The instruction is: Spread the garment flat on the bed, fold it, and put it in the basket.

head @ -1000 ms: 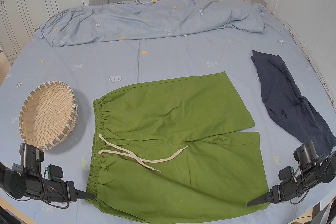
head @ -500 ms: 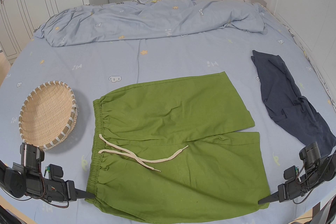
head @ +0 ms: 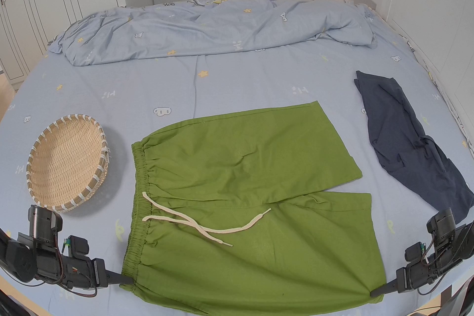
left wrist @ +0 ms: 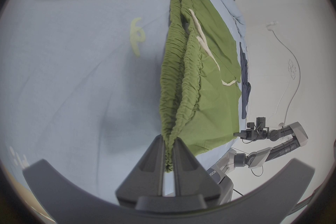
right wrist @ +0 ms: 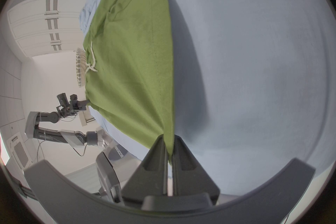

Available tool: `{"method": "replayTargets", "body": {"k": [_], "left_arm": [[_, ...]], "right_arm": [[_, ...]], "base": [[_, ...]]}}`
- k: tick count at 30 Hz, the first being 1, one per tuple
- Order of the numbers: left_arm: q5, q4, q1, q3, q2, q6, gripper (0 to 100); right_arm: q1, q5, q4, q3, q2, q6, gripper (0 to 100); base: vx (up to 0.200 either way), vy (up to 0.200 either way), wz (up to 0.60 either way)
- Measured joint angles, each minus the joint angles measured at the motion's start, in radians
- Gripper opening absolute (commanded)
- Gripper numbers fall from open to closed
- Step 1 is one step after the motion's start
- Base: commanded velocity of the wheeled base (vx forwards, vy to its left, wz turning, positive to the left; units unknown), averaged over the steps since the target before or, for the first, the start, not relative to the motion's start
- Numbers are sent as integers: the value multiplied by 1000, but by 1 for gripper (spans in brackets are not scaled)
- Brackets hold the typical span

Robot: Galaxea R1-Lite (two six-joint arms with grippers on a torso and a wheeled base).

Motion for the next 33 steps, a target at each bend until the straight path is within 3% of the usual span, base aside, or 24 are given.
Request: {"method": "replayTargets", "body": {"k": [5,11,16,20,26,33], "left_arm": [[0,1,29,56,-29,20,0],[1,2,53,94,-87,18,0],[4,28,60,63,-147,-36,0],[5,136,58,-33,-186,-80,0],[5,356,49,-296,-214,-115,0],[5,464,39,-555,-173,-149,0]], "right_arm": [[76,-89,90,3,-58,8,0],[136,-110,163,-30,-164,74,0],[158,-117,269,-148,-230,104,0],[163,-136,340,-271,-256,120,0],[166,-185,413,-524,-261,158,0],[168,-228,462,-863,-190,201,0]], "base": [[0,0,0],[0,0,0],[0,0,0],[0,0,0],[0,0,0],[0,0,0]]}}
